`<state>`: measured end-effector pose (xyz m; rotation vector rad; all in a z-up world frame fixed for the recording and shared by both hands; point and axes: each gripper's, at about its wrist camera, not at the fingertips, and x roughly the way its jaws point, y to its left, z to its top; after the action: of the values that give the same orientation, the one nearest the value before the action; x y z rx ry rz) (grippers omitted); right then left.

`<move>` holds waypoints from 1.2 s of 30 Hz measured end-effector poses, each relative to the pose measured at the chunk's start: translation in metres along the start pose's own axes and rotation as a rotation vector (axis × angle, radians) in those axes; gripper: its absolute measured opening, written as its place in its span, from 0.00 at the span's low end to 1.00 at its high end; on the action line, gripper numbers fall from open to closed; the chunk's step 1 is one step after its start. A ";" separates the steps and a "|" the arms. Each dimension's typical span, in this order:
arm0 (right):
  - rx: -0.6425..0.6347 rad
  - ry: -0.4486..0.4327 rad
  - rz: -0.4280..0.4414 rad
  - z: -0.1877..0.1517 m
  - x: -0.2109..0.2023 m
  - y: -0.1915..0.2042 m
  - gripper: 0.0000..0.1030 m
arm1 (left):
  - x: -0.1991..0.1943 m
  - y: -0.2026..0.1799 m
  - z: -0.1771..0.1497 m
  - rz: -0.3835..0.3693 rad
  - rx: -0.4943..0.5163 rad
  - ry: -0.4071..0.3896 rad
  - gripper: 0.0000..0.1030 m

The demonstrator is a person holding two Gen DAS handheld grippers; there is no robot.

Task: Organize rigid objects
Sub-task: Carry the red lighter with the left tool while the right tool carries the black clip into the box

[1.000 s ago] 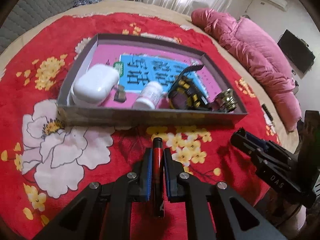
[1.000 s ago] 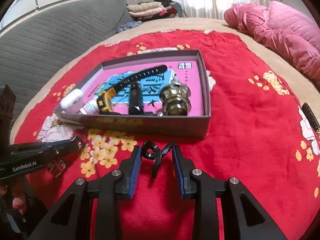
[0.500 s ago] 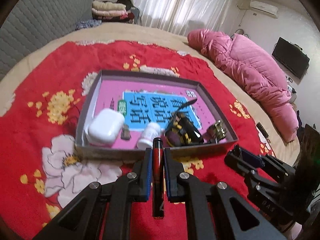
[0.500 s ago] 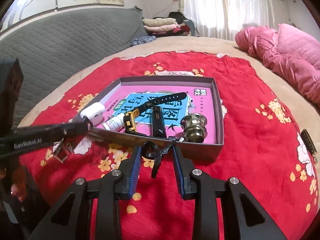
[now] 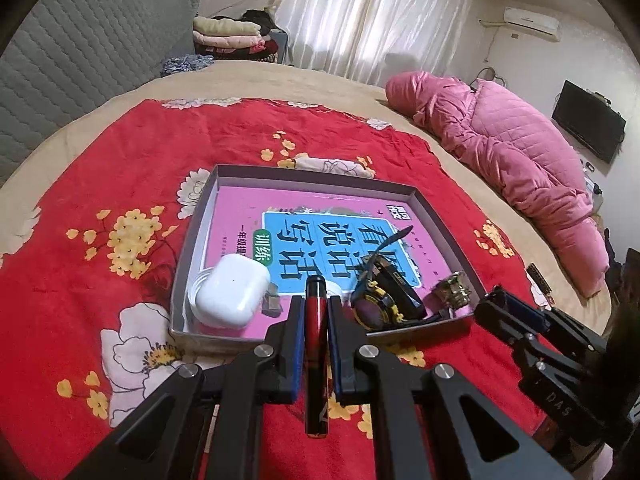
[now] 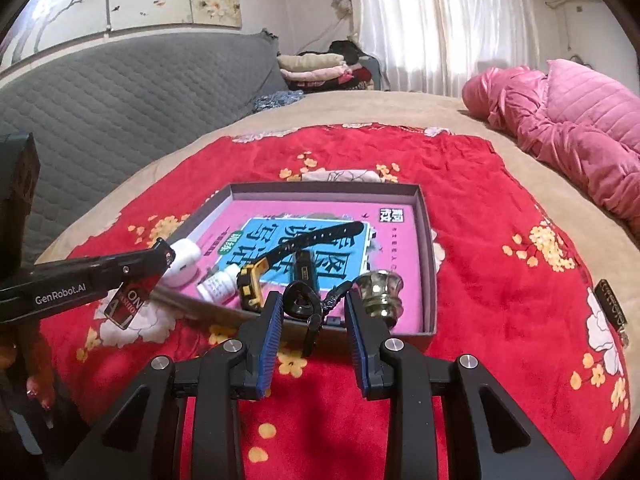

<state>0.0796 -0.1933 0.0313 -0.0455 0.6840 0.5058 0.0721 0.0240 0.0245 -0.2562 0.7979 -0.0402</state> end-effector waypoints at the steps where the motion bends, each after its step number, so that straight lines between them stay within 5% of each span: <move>1: 0.001 -0.004 0.001 0.001 0.000 -0.001 0.31 | 0.001 0.001 0.000 0.001 -0.002 0.000 0.10; 36: -0.020 0.063 -0.005 0.007 0.052 -0.001 0.31 | 0.061 0.004 0.008 -0.009 0.012 0.062 0.11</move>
<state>0.1190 -0.1698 0.0047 -0.0820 0.7399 0.5082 0.1203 0.0216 -0.0135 -0.2479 0.8575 -0.0619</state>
